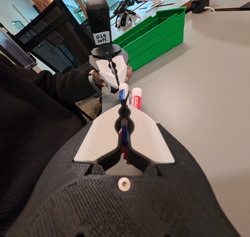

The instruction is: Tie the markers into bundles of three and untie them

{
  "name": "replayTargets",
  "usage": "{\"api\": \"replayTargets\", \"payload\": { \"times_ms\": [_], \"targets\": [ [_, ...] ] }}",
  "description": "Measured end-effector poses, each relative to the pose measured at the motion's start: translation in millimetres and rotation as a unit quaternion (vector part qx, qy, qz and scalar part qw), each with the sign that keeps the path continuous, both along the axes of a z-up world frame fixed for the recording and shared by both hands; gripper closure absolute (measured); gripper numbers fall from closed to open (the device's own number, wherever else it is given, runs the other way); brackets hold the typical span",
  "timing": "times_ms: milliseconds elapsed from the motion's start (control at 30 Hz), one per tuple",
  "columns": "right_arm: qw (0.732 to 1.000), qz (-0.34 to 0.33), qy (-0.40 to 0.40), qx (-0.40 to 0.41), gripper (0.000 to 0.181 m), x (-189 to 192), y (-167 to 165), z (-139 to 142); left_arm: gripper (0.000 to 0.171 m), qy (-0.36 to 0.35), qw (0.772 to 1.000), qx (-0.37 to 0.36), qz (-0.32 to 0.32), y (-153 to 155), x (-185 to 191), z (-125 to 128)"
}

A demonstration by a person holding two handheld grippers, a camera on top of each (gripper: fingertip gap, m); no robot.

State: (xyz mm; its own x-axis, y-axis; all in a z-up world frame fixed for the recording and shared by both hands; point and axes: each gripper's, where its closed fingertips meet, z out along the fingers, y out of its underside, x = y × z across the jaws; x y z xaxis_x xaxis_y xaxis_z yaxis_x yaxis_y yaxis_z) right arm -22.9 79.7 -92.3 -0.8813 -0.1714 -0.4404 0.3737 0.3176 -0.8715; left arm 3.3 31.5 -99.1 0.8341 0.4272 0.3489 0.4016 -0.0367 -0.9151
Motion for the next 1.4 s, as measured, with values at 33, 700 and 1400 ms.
{"api": "replayTargets", "payload": {
  "times_ms": [33,700,1400],
  "targets": [
    [1.000,0.001,0.003,0.003,0.178,1,0,-1,0.171,-0.003,1.000,-0.003,0.000,1,0,-2],
    [1.000,0.002,0.015,0.002,0.177,0,0,0,0.103,0.006,0.999,-0.030,0.038,0,-10,-13],
    [0.974,-0.192,0.120,0.003,0.178,-69,62,76,0.102,0.064,0.993,-0.024,0.100,5,-17,6]
  ]
}}
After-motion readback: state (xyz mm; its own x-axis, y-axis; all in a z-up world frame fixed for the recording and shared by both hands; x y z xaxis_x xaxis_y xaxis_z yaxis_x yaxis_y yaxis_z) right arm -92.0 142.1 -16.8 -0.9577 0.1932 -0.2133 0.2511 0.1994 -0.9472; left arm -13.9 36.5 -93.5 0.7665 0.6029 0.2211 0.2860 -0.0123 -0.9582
